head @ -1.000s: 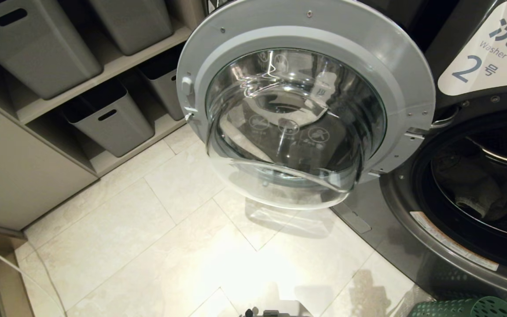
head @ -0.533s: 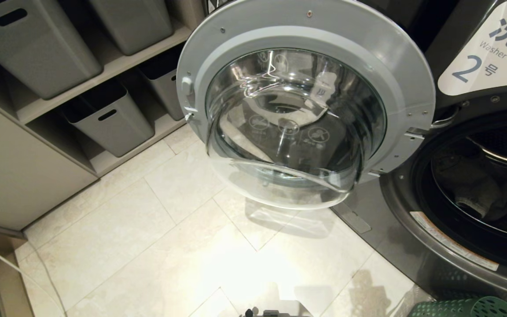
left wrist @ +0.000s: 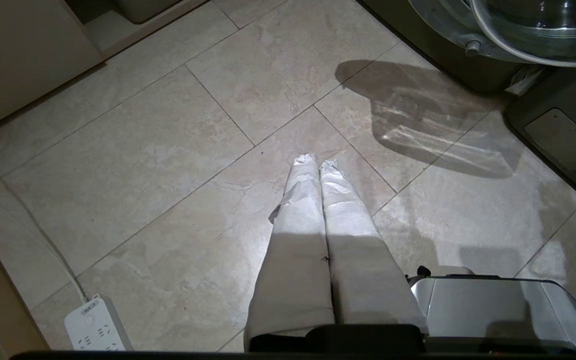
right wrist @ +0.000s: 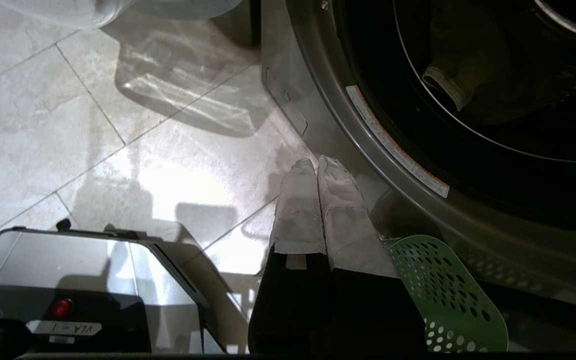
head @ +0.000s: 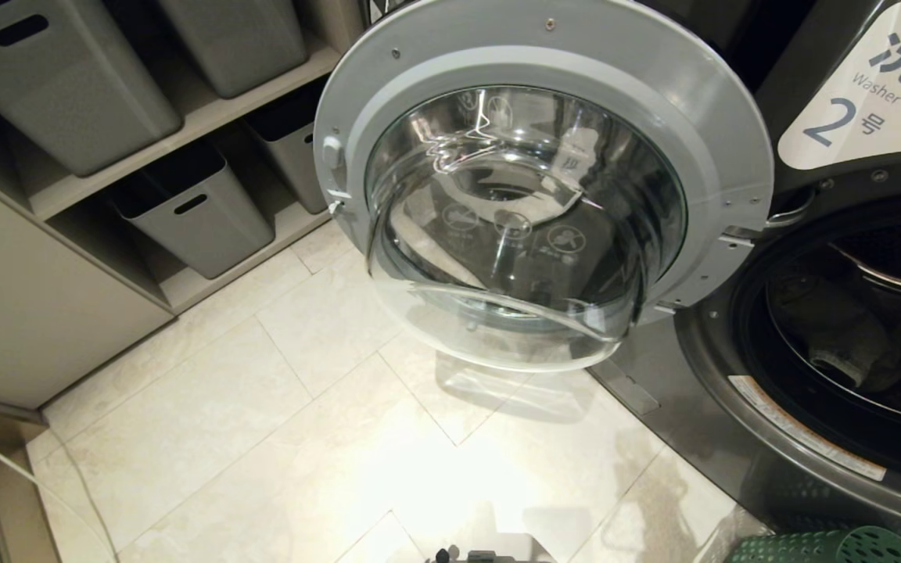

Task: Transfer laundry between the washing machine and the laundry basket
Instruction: Pick a cloth and place it into the basket

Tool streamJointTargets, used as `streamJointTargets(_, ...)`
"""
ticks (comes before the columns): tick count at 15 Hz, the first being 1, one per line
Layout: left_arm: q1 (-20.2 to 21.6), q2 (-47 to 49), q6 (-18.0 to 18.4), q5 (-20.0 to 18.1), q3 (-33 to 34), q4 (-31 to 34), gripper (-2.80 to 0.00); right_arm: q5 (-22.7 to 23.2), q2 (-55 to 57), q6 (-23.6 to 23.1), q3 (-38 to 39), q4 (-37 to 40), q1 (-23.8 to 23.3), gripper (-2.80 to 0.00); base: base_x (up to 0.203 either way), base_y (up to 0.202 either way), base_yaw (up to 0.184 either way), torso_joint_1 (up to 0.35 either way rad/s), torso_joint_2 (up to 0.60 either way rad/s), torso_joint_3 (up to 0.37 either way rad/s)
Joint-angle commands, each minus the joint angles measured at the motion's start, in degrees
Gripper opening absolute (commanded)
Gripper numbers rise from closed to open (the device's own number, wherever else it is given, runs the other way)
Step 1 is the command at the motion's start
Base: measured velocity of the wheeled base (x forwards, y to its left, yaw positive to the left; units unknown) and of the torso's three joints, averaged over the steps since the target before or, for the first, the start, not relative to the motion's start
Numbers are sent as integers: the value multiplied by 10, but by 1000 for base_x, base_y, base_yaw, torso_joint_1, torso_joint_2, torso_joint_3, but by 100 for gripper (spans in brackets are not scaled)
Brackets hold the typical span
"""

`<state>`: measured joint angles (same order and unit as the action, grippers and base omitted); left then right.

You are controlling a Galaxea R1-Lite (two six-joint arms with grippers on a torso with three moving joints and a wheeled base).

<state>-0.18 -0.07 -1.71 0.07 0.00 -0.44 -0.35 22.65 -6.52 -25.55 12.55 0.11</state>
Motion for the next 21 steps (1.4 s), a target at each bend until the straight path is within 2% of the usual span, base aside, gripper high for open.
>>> streamJointTargets(1, 0, 0, -1, 0, 1, 0, -280, -1, 201, -2, -53, -18, 0, -280, 0, 0, 0, 0, 0, 0)
streamJointTargets(4, 0, 0, -1, 0, 1, 0, -280, -2, 300, -21, -75, -45, 3, -280, 0, 0, 0, 0, 0, 0)
streamJointTargets(7, 0, 0, -1, 0, 1, 0, -280, -4, 317, -31, -57, -50, 3, -280, 0, 0, 0, 0, 0, 0)
streamJointTargets(10, 0, 0, -1, 0, 1, 0, -280, -46, 366, -27, -26, -72, 3, -280, 0, 0, 0, 0, 0, 0)
streamJointTargets(15, 0, 0, -1, 0, 1, 0, -280, -104, 490, -4, 61, -300, 3, -280, 0, 0, 0, 0, 0, 0)
streamJointTargets(17, 0, 0, -1, 0, 1, 0, -280, -113, 541, 12, 81, -350, 2, -280, 0, 0, 0, 0, 0, 0)
streamJointTargets(19, 0, 0, -1, 0, 1, 0, -280, -126, 601, 63, 78, -387, -11, -280, 0, 0, 0, 0, 0, 0)
streamJointTargets(21, 0, 0, -1, 0, 1, 0, -280, -140, 655, 88, 61, -419, -30, -280, 0, 0, 0, 0, 0, 0)
